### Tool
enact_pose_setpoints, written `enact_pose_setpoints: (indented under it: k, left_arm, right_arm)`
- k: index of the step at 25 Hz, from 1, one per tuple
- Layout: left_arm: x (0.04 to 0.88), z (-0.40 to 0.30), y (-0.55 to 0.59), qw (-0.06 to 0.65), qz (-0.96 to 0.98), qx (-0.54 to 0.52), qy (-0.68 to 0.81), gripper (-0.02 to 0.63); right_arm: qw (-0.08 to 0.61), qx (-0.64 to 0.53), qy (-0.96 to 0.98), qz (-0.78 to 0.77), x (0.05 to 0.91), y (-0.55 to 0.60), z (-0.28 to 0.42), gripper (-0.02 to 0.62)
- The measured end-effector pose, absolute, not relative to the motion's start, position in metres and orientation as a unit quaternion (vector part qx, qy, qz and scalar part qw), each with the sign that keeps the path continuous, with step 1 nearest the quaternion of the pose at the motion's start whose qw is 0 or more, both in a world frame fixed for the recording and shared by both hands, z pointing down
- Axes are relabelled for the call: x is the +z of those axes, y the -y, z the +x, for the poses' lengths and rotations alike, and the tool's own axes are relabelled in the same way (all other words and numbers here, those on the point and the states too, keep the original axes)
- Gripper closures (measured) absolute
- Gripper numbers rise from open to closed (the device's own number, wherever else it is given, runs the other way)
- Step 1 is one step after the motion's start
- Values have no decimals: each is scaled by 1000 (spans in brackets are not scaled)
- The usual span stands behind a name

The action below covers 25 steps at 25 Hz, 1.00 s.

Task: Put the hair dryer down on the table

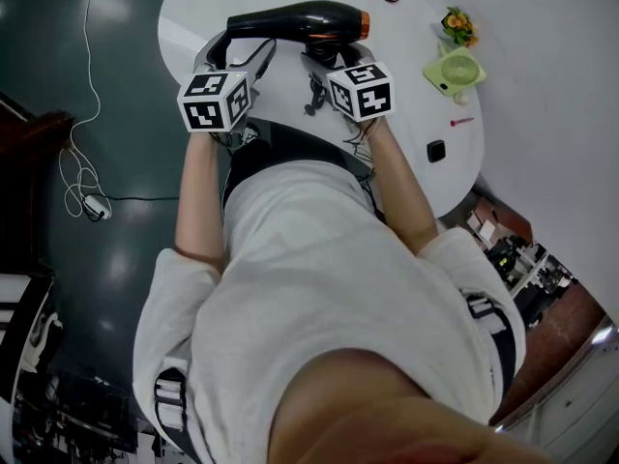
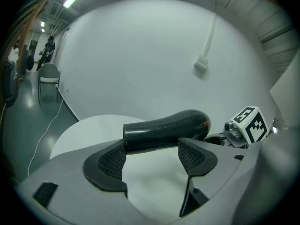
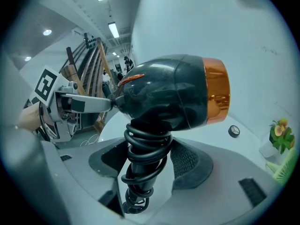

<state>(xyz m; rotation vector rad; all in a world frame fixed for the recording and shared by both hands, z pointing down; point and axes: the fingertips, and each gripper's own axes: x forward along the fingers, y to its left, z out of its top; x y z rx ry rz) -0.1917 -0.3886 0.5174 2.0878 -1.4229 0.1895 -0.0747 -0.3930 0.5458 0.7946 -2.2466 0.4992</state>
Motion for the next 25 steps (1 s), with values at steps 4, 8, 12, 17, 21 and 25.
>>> enact_pose_setpoints:
  k: [4,8,12,17,21,25]
  left_arm:
    - [528,-196,400,315,778,74,539,262]
    - [538,-200,406,331,768,71,543,261]
    - [551,-205,416,348,761,72,543,261]
    - [567,-209,430,367,746,76,551,261]
    - [579,-218,439,380,729,82,564,261]
    - [592,-220,447,392,718,86,569,261]
  right_arm:
    - [350,202,866,295,552,404,-79,318]
    - [357,208,866,282,558,412,-83,318]
    - [367,215,864,269,565,423,-88,318]
    - [372,230,865,246,577,440,-92,318]
    - [374,240,868,221,588,453,-102,318]
    - [378,244,870,202,597,466,-106,318]
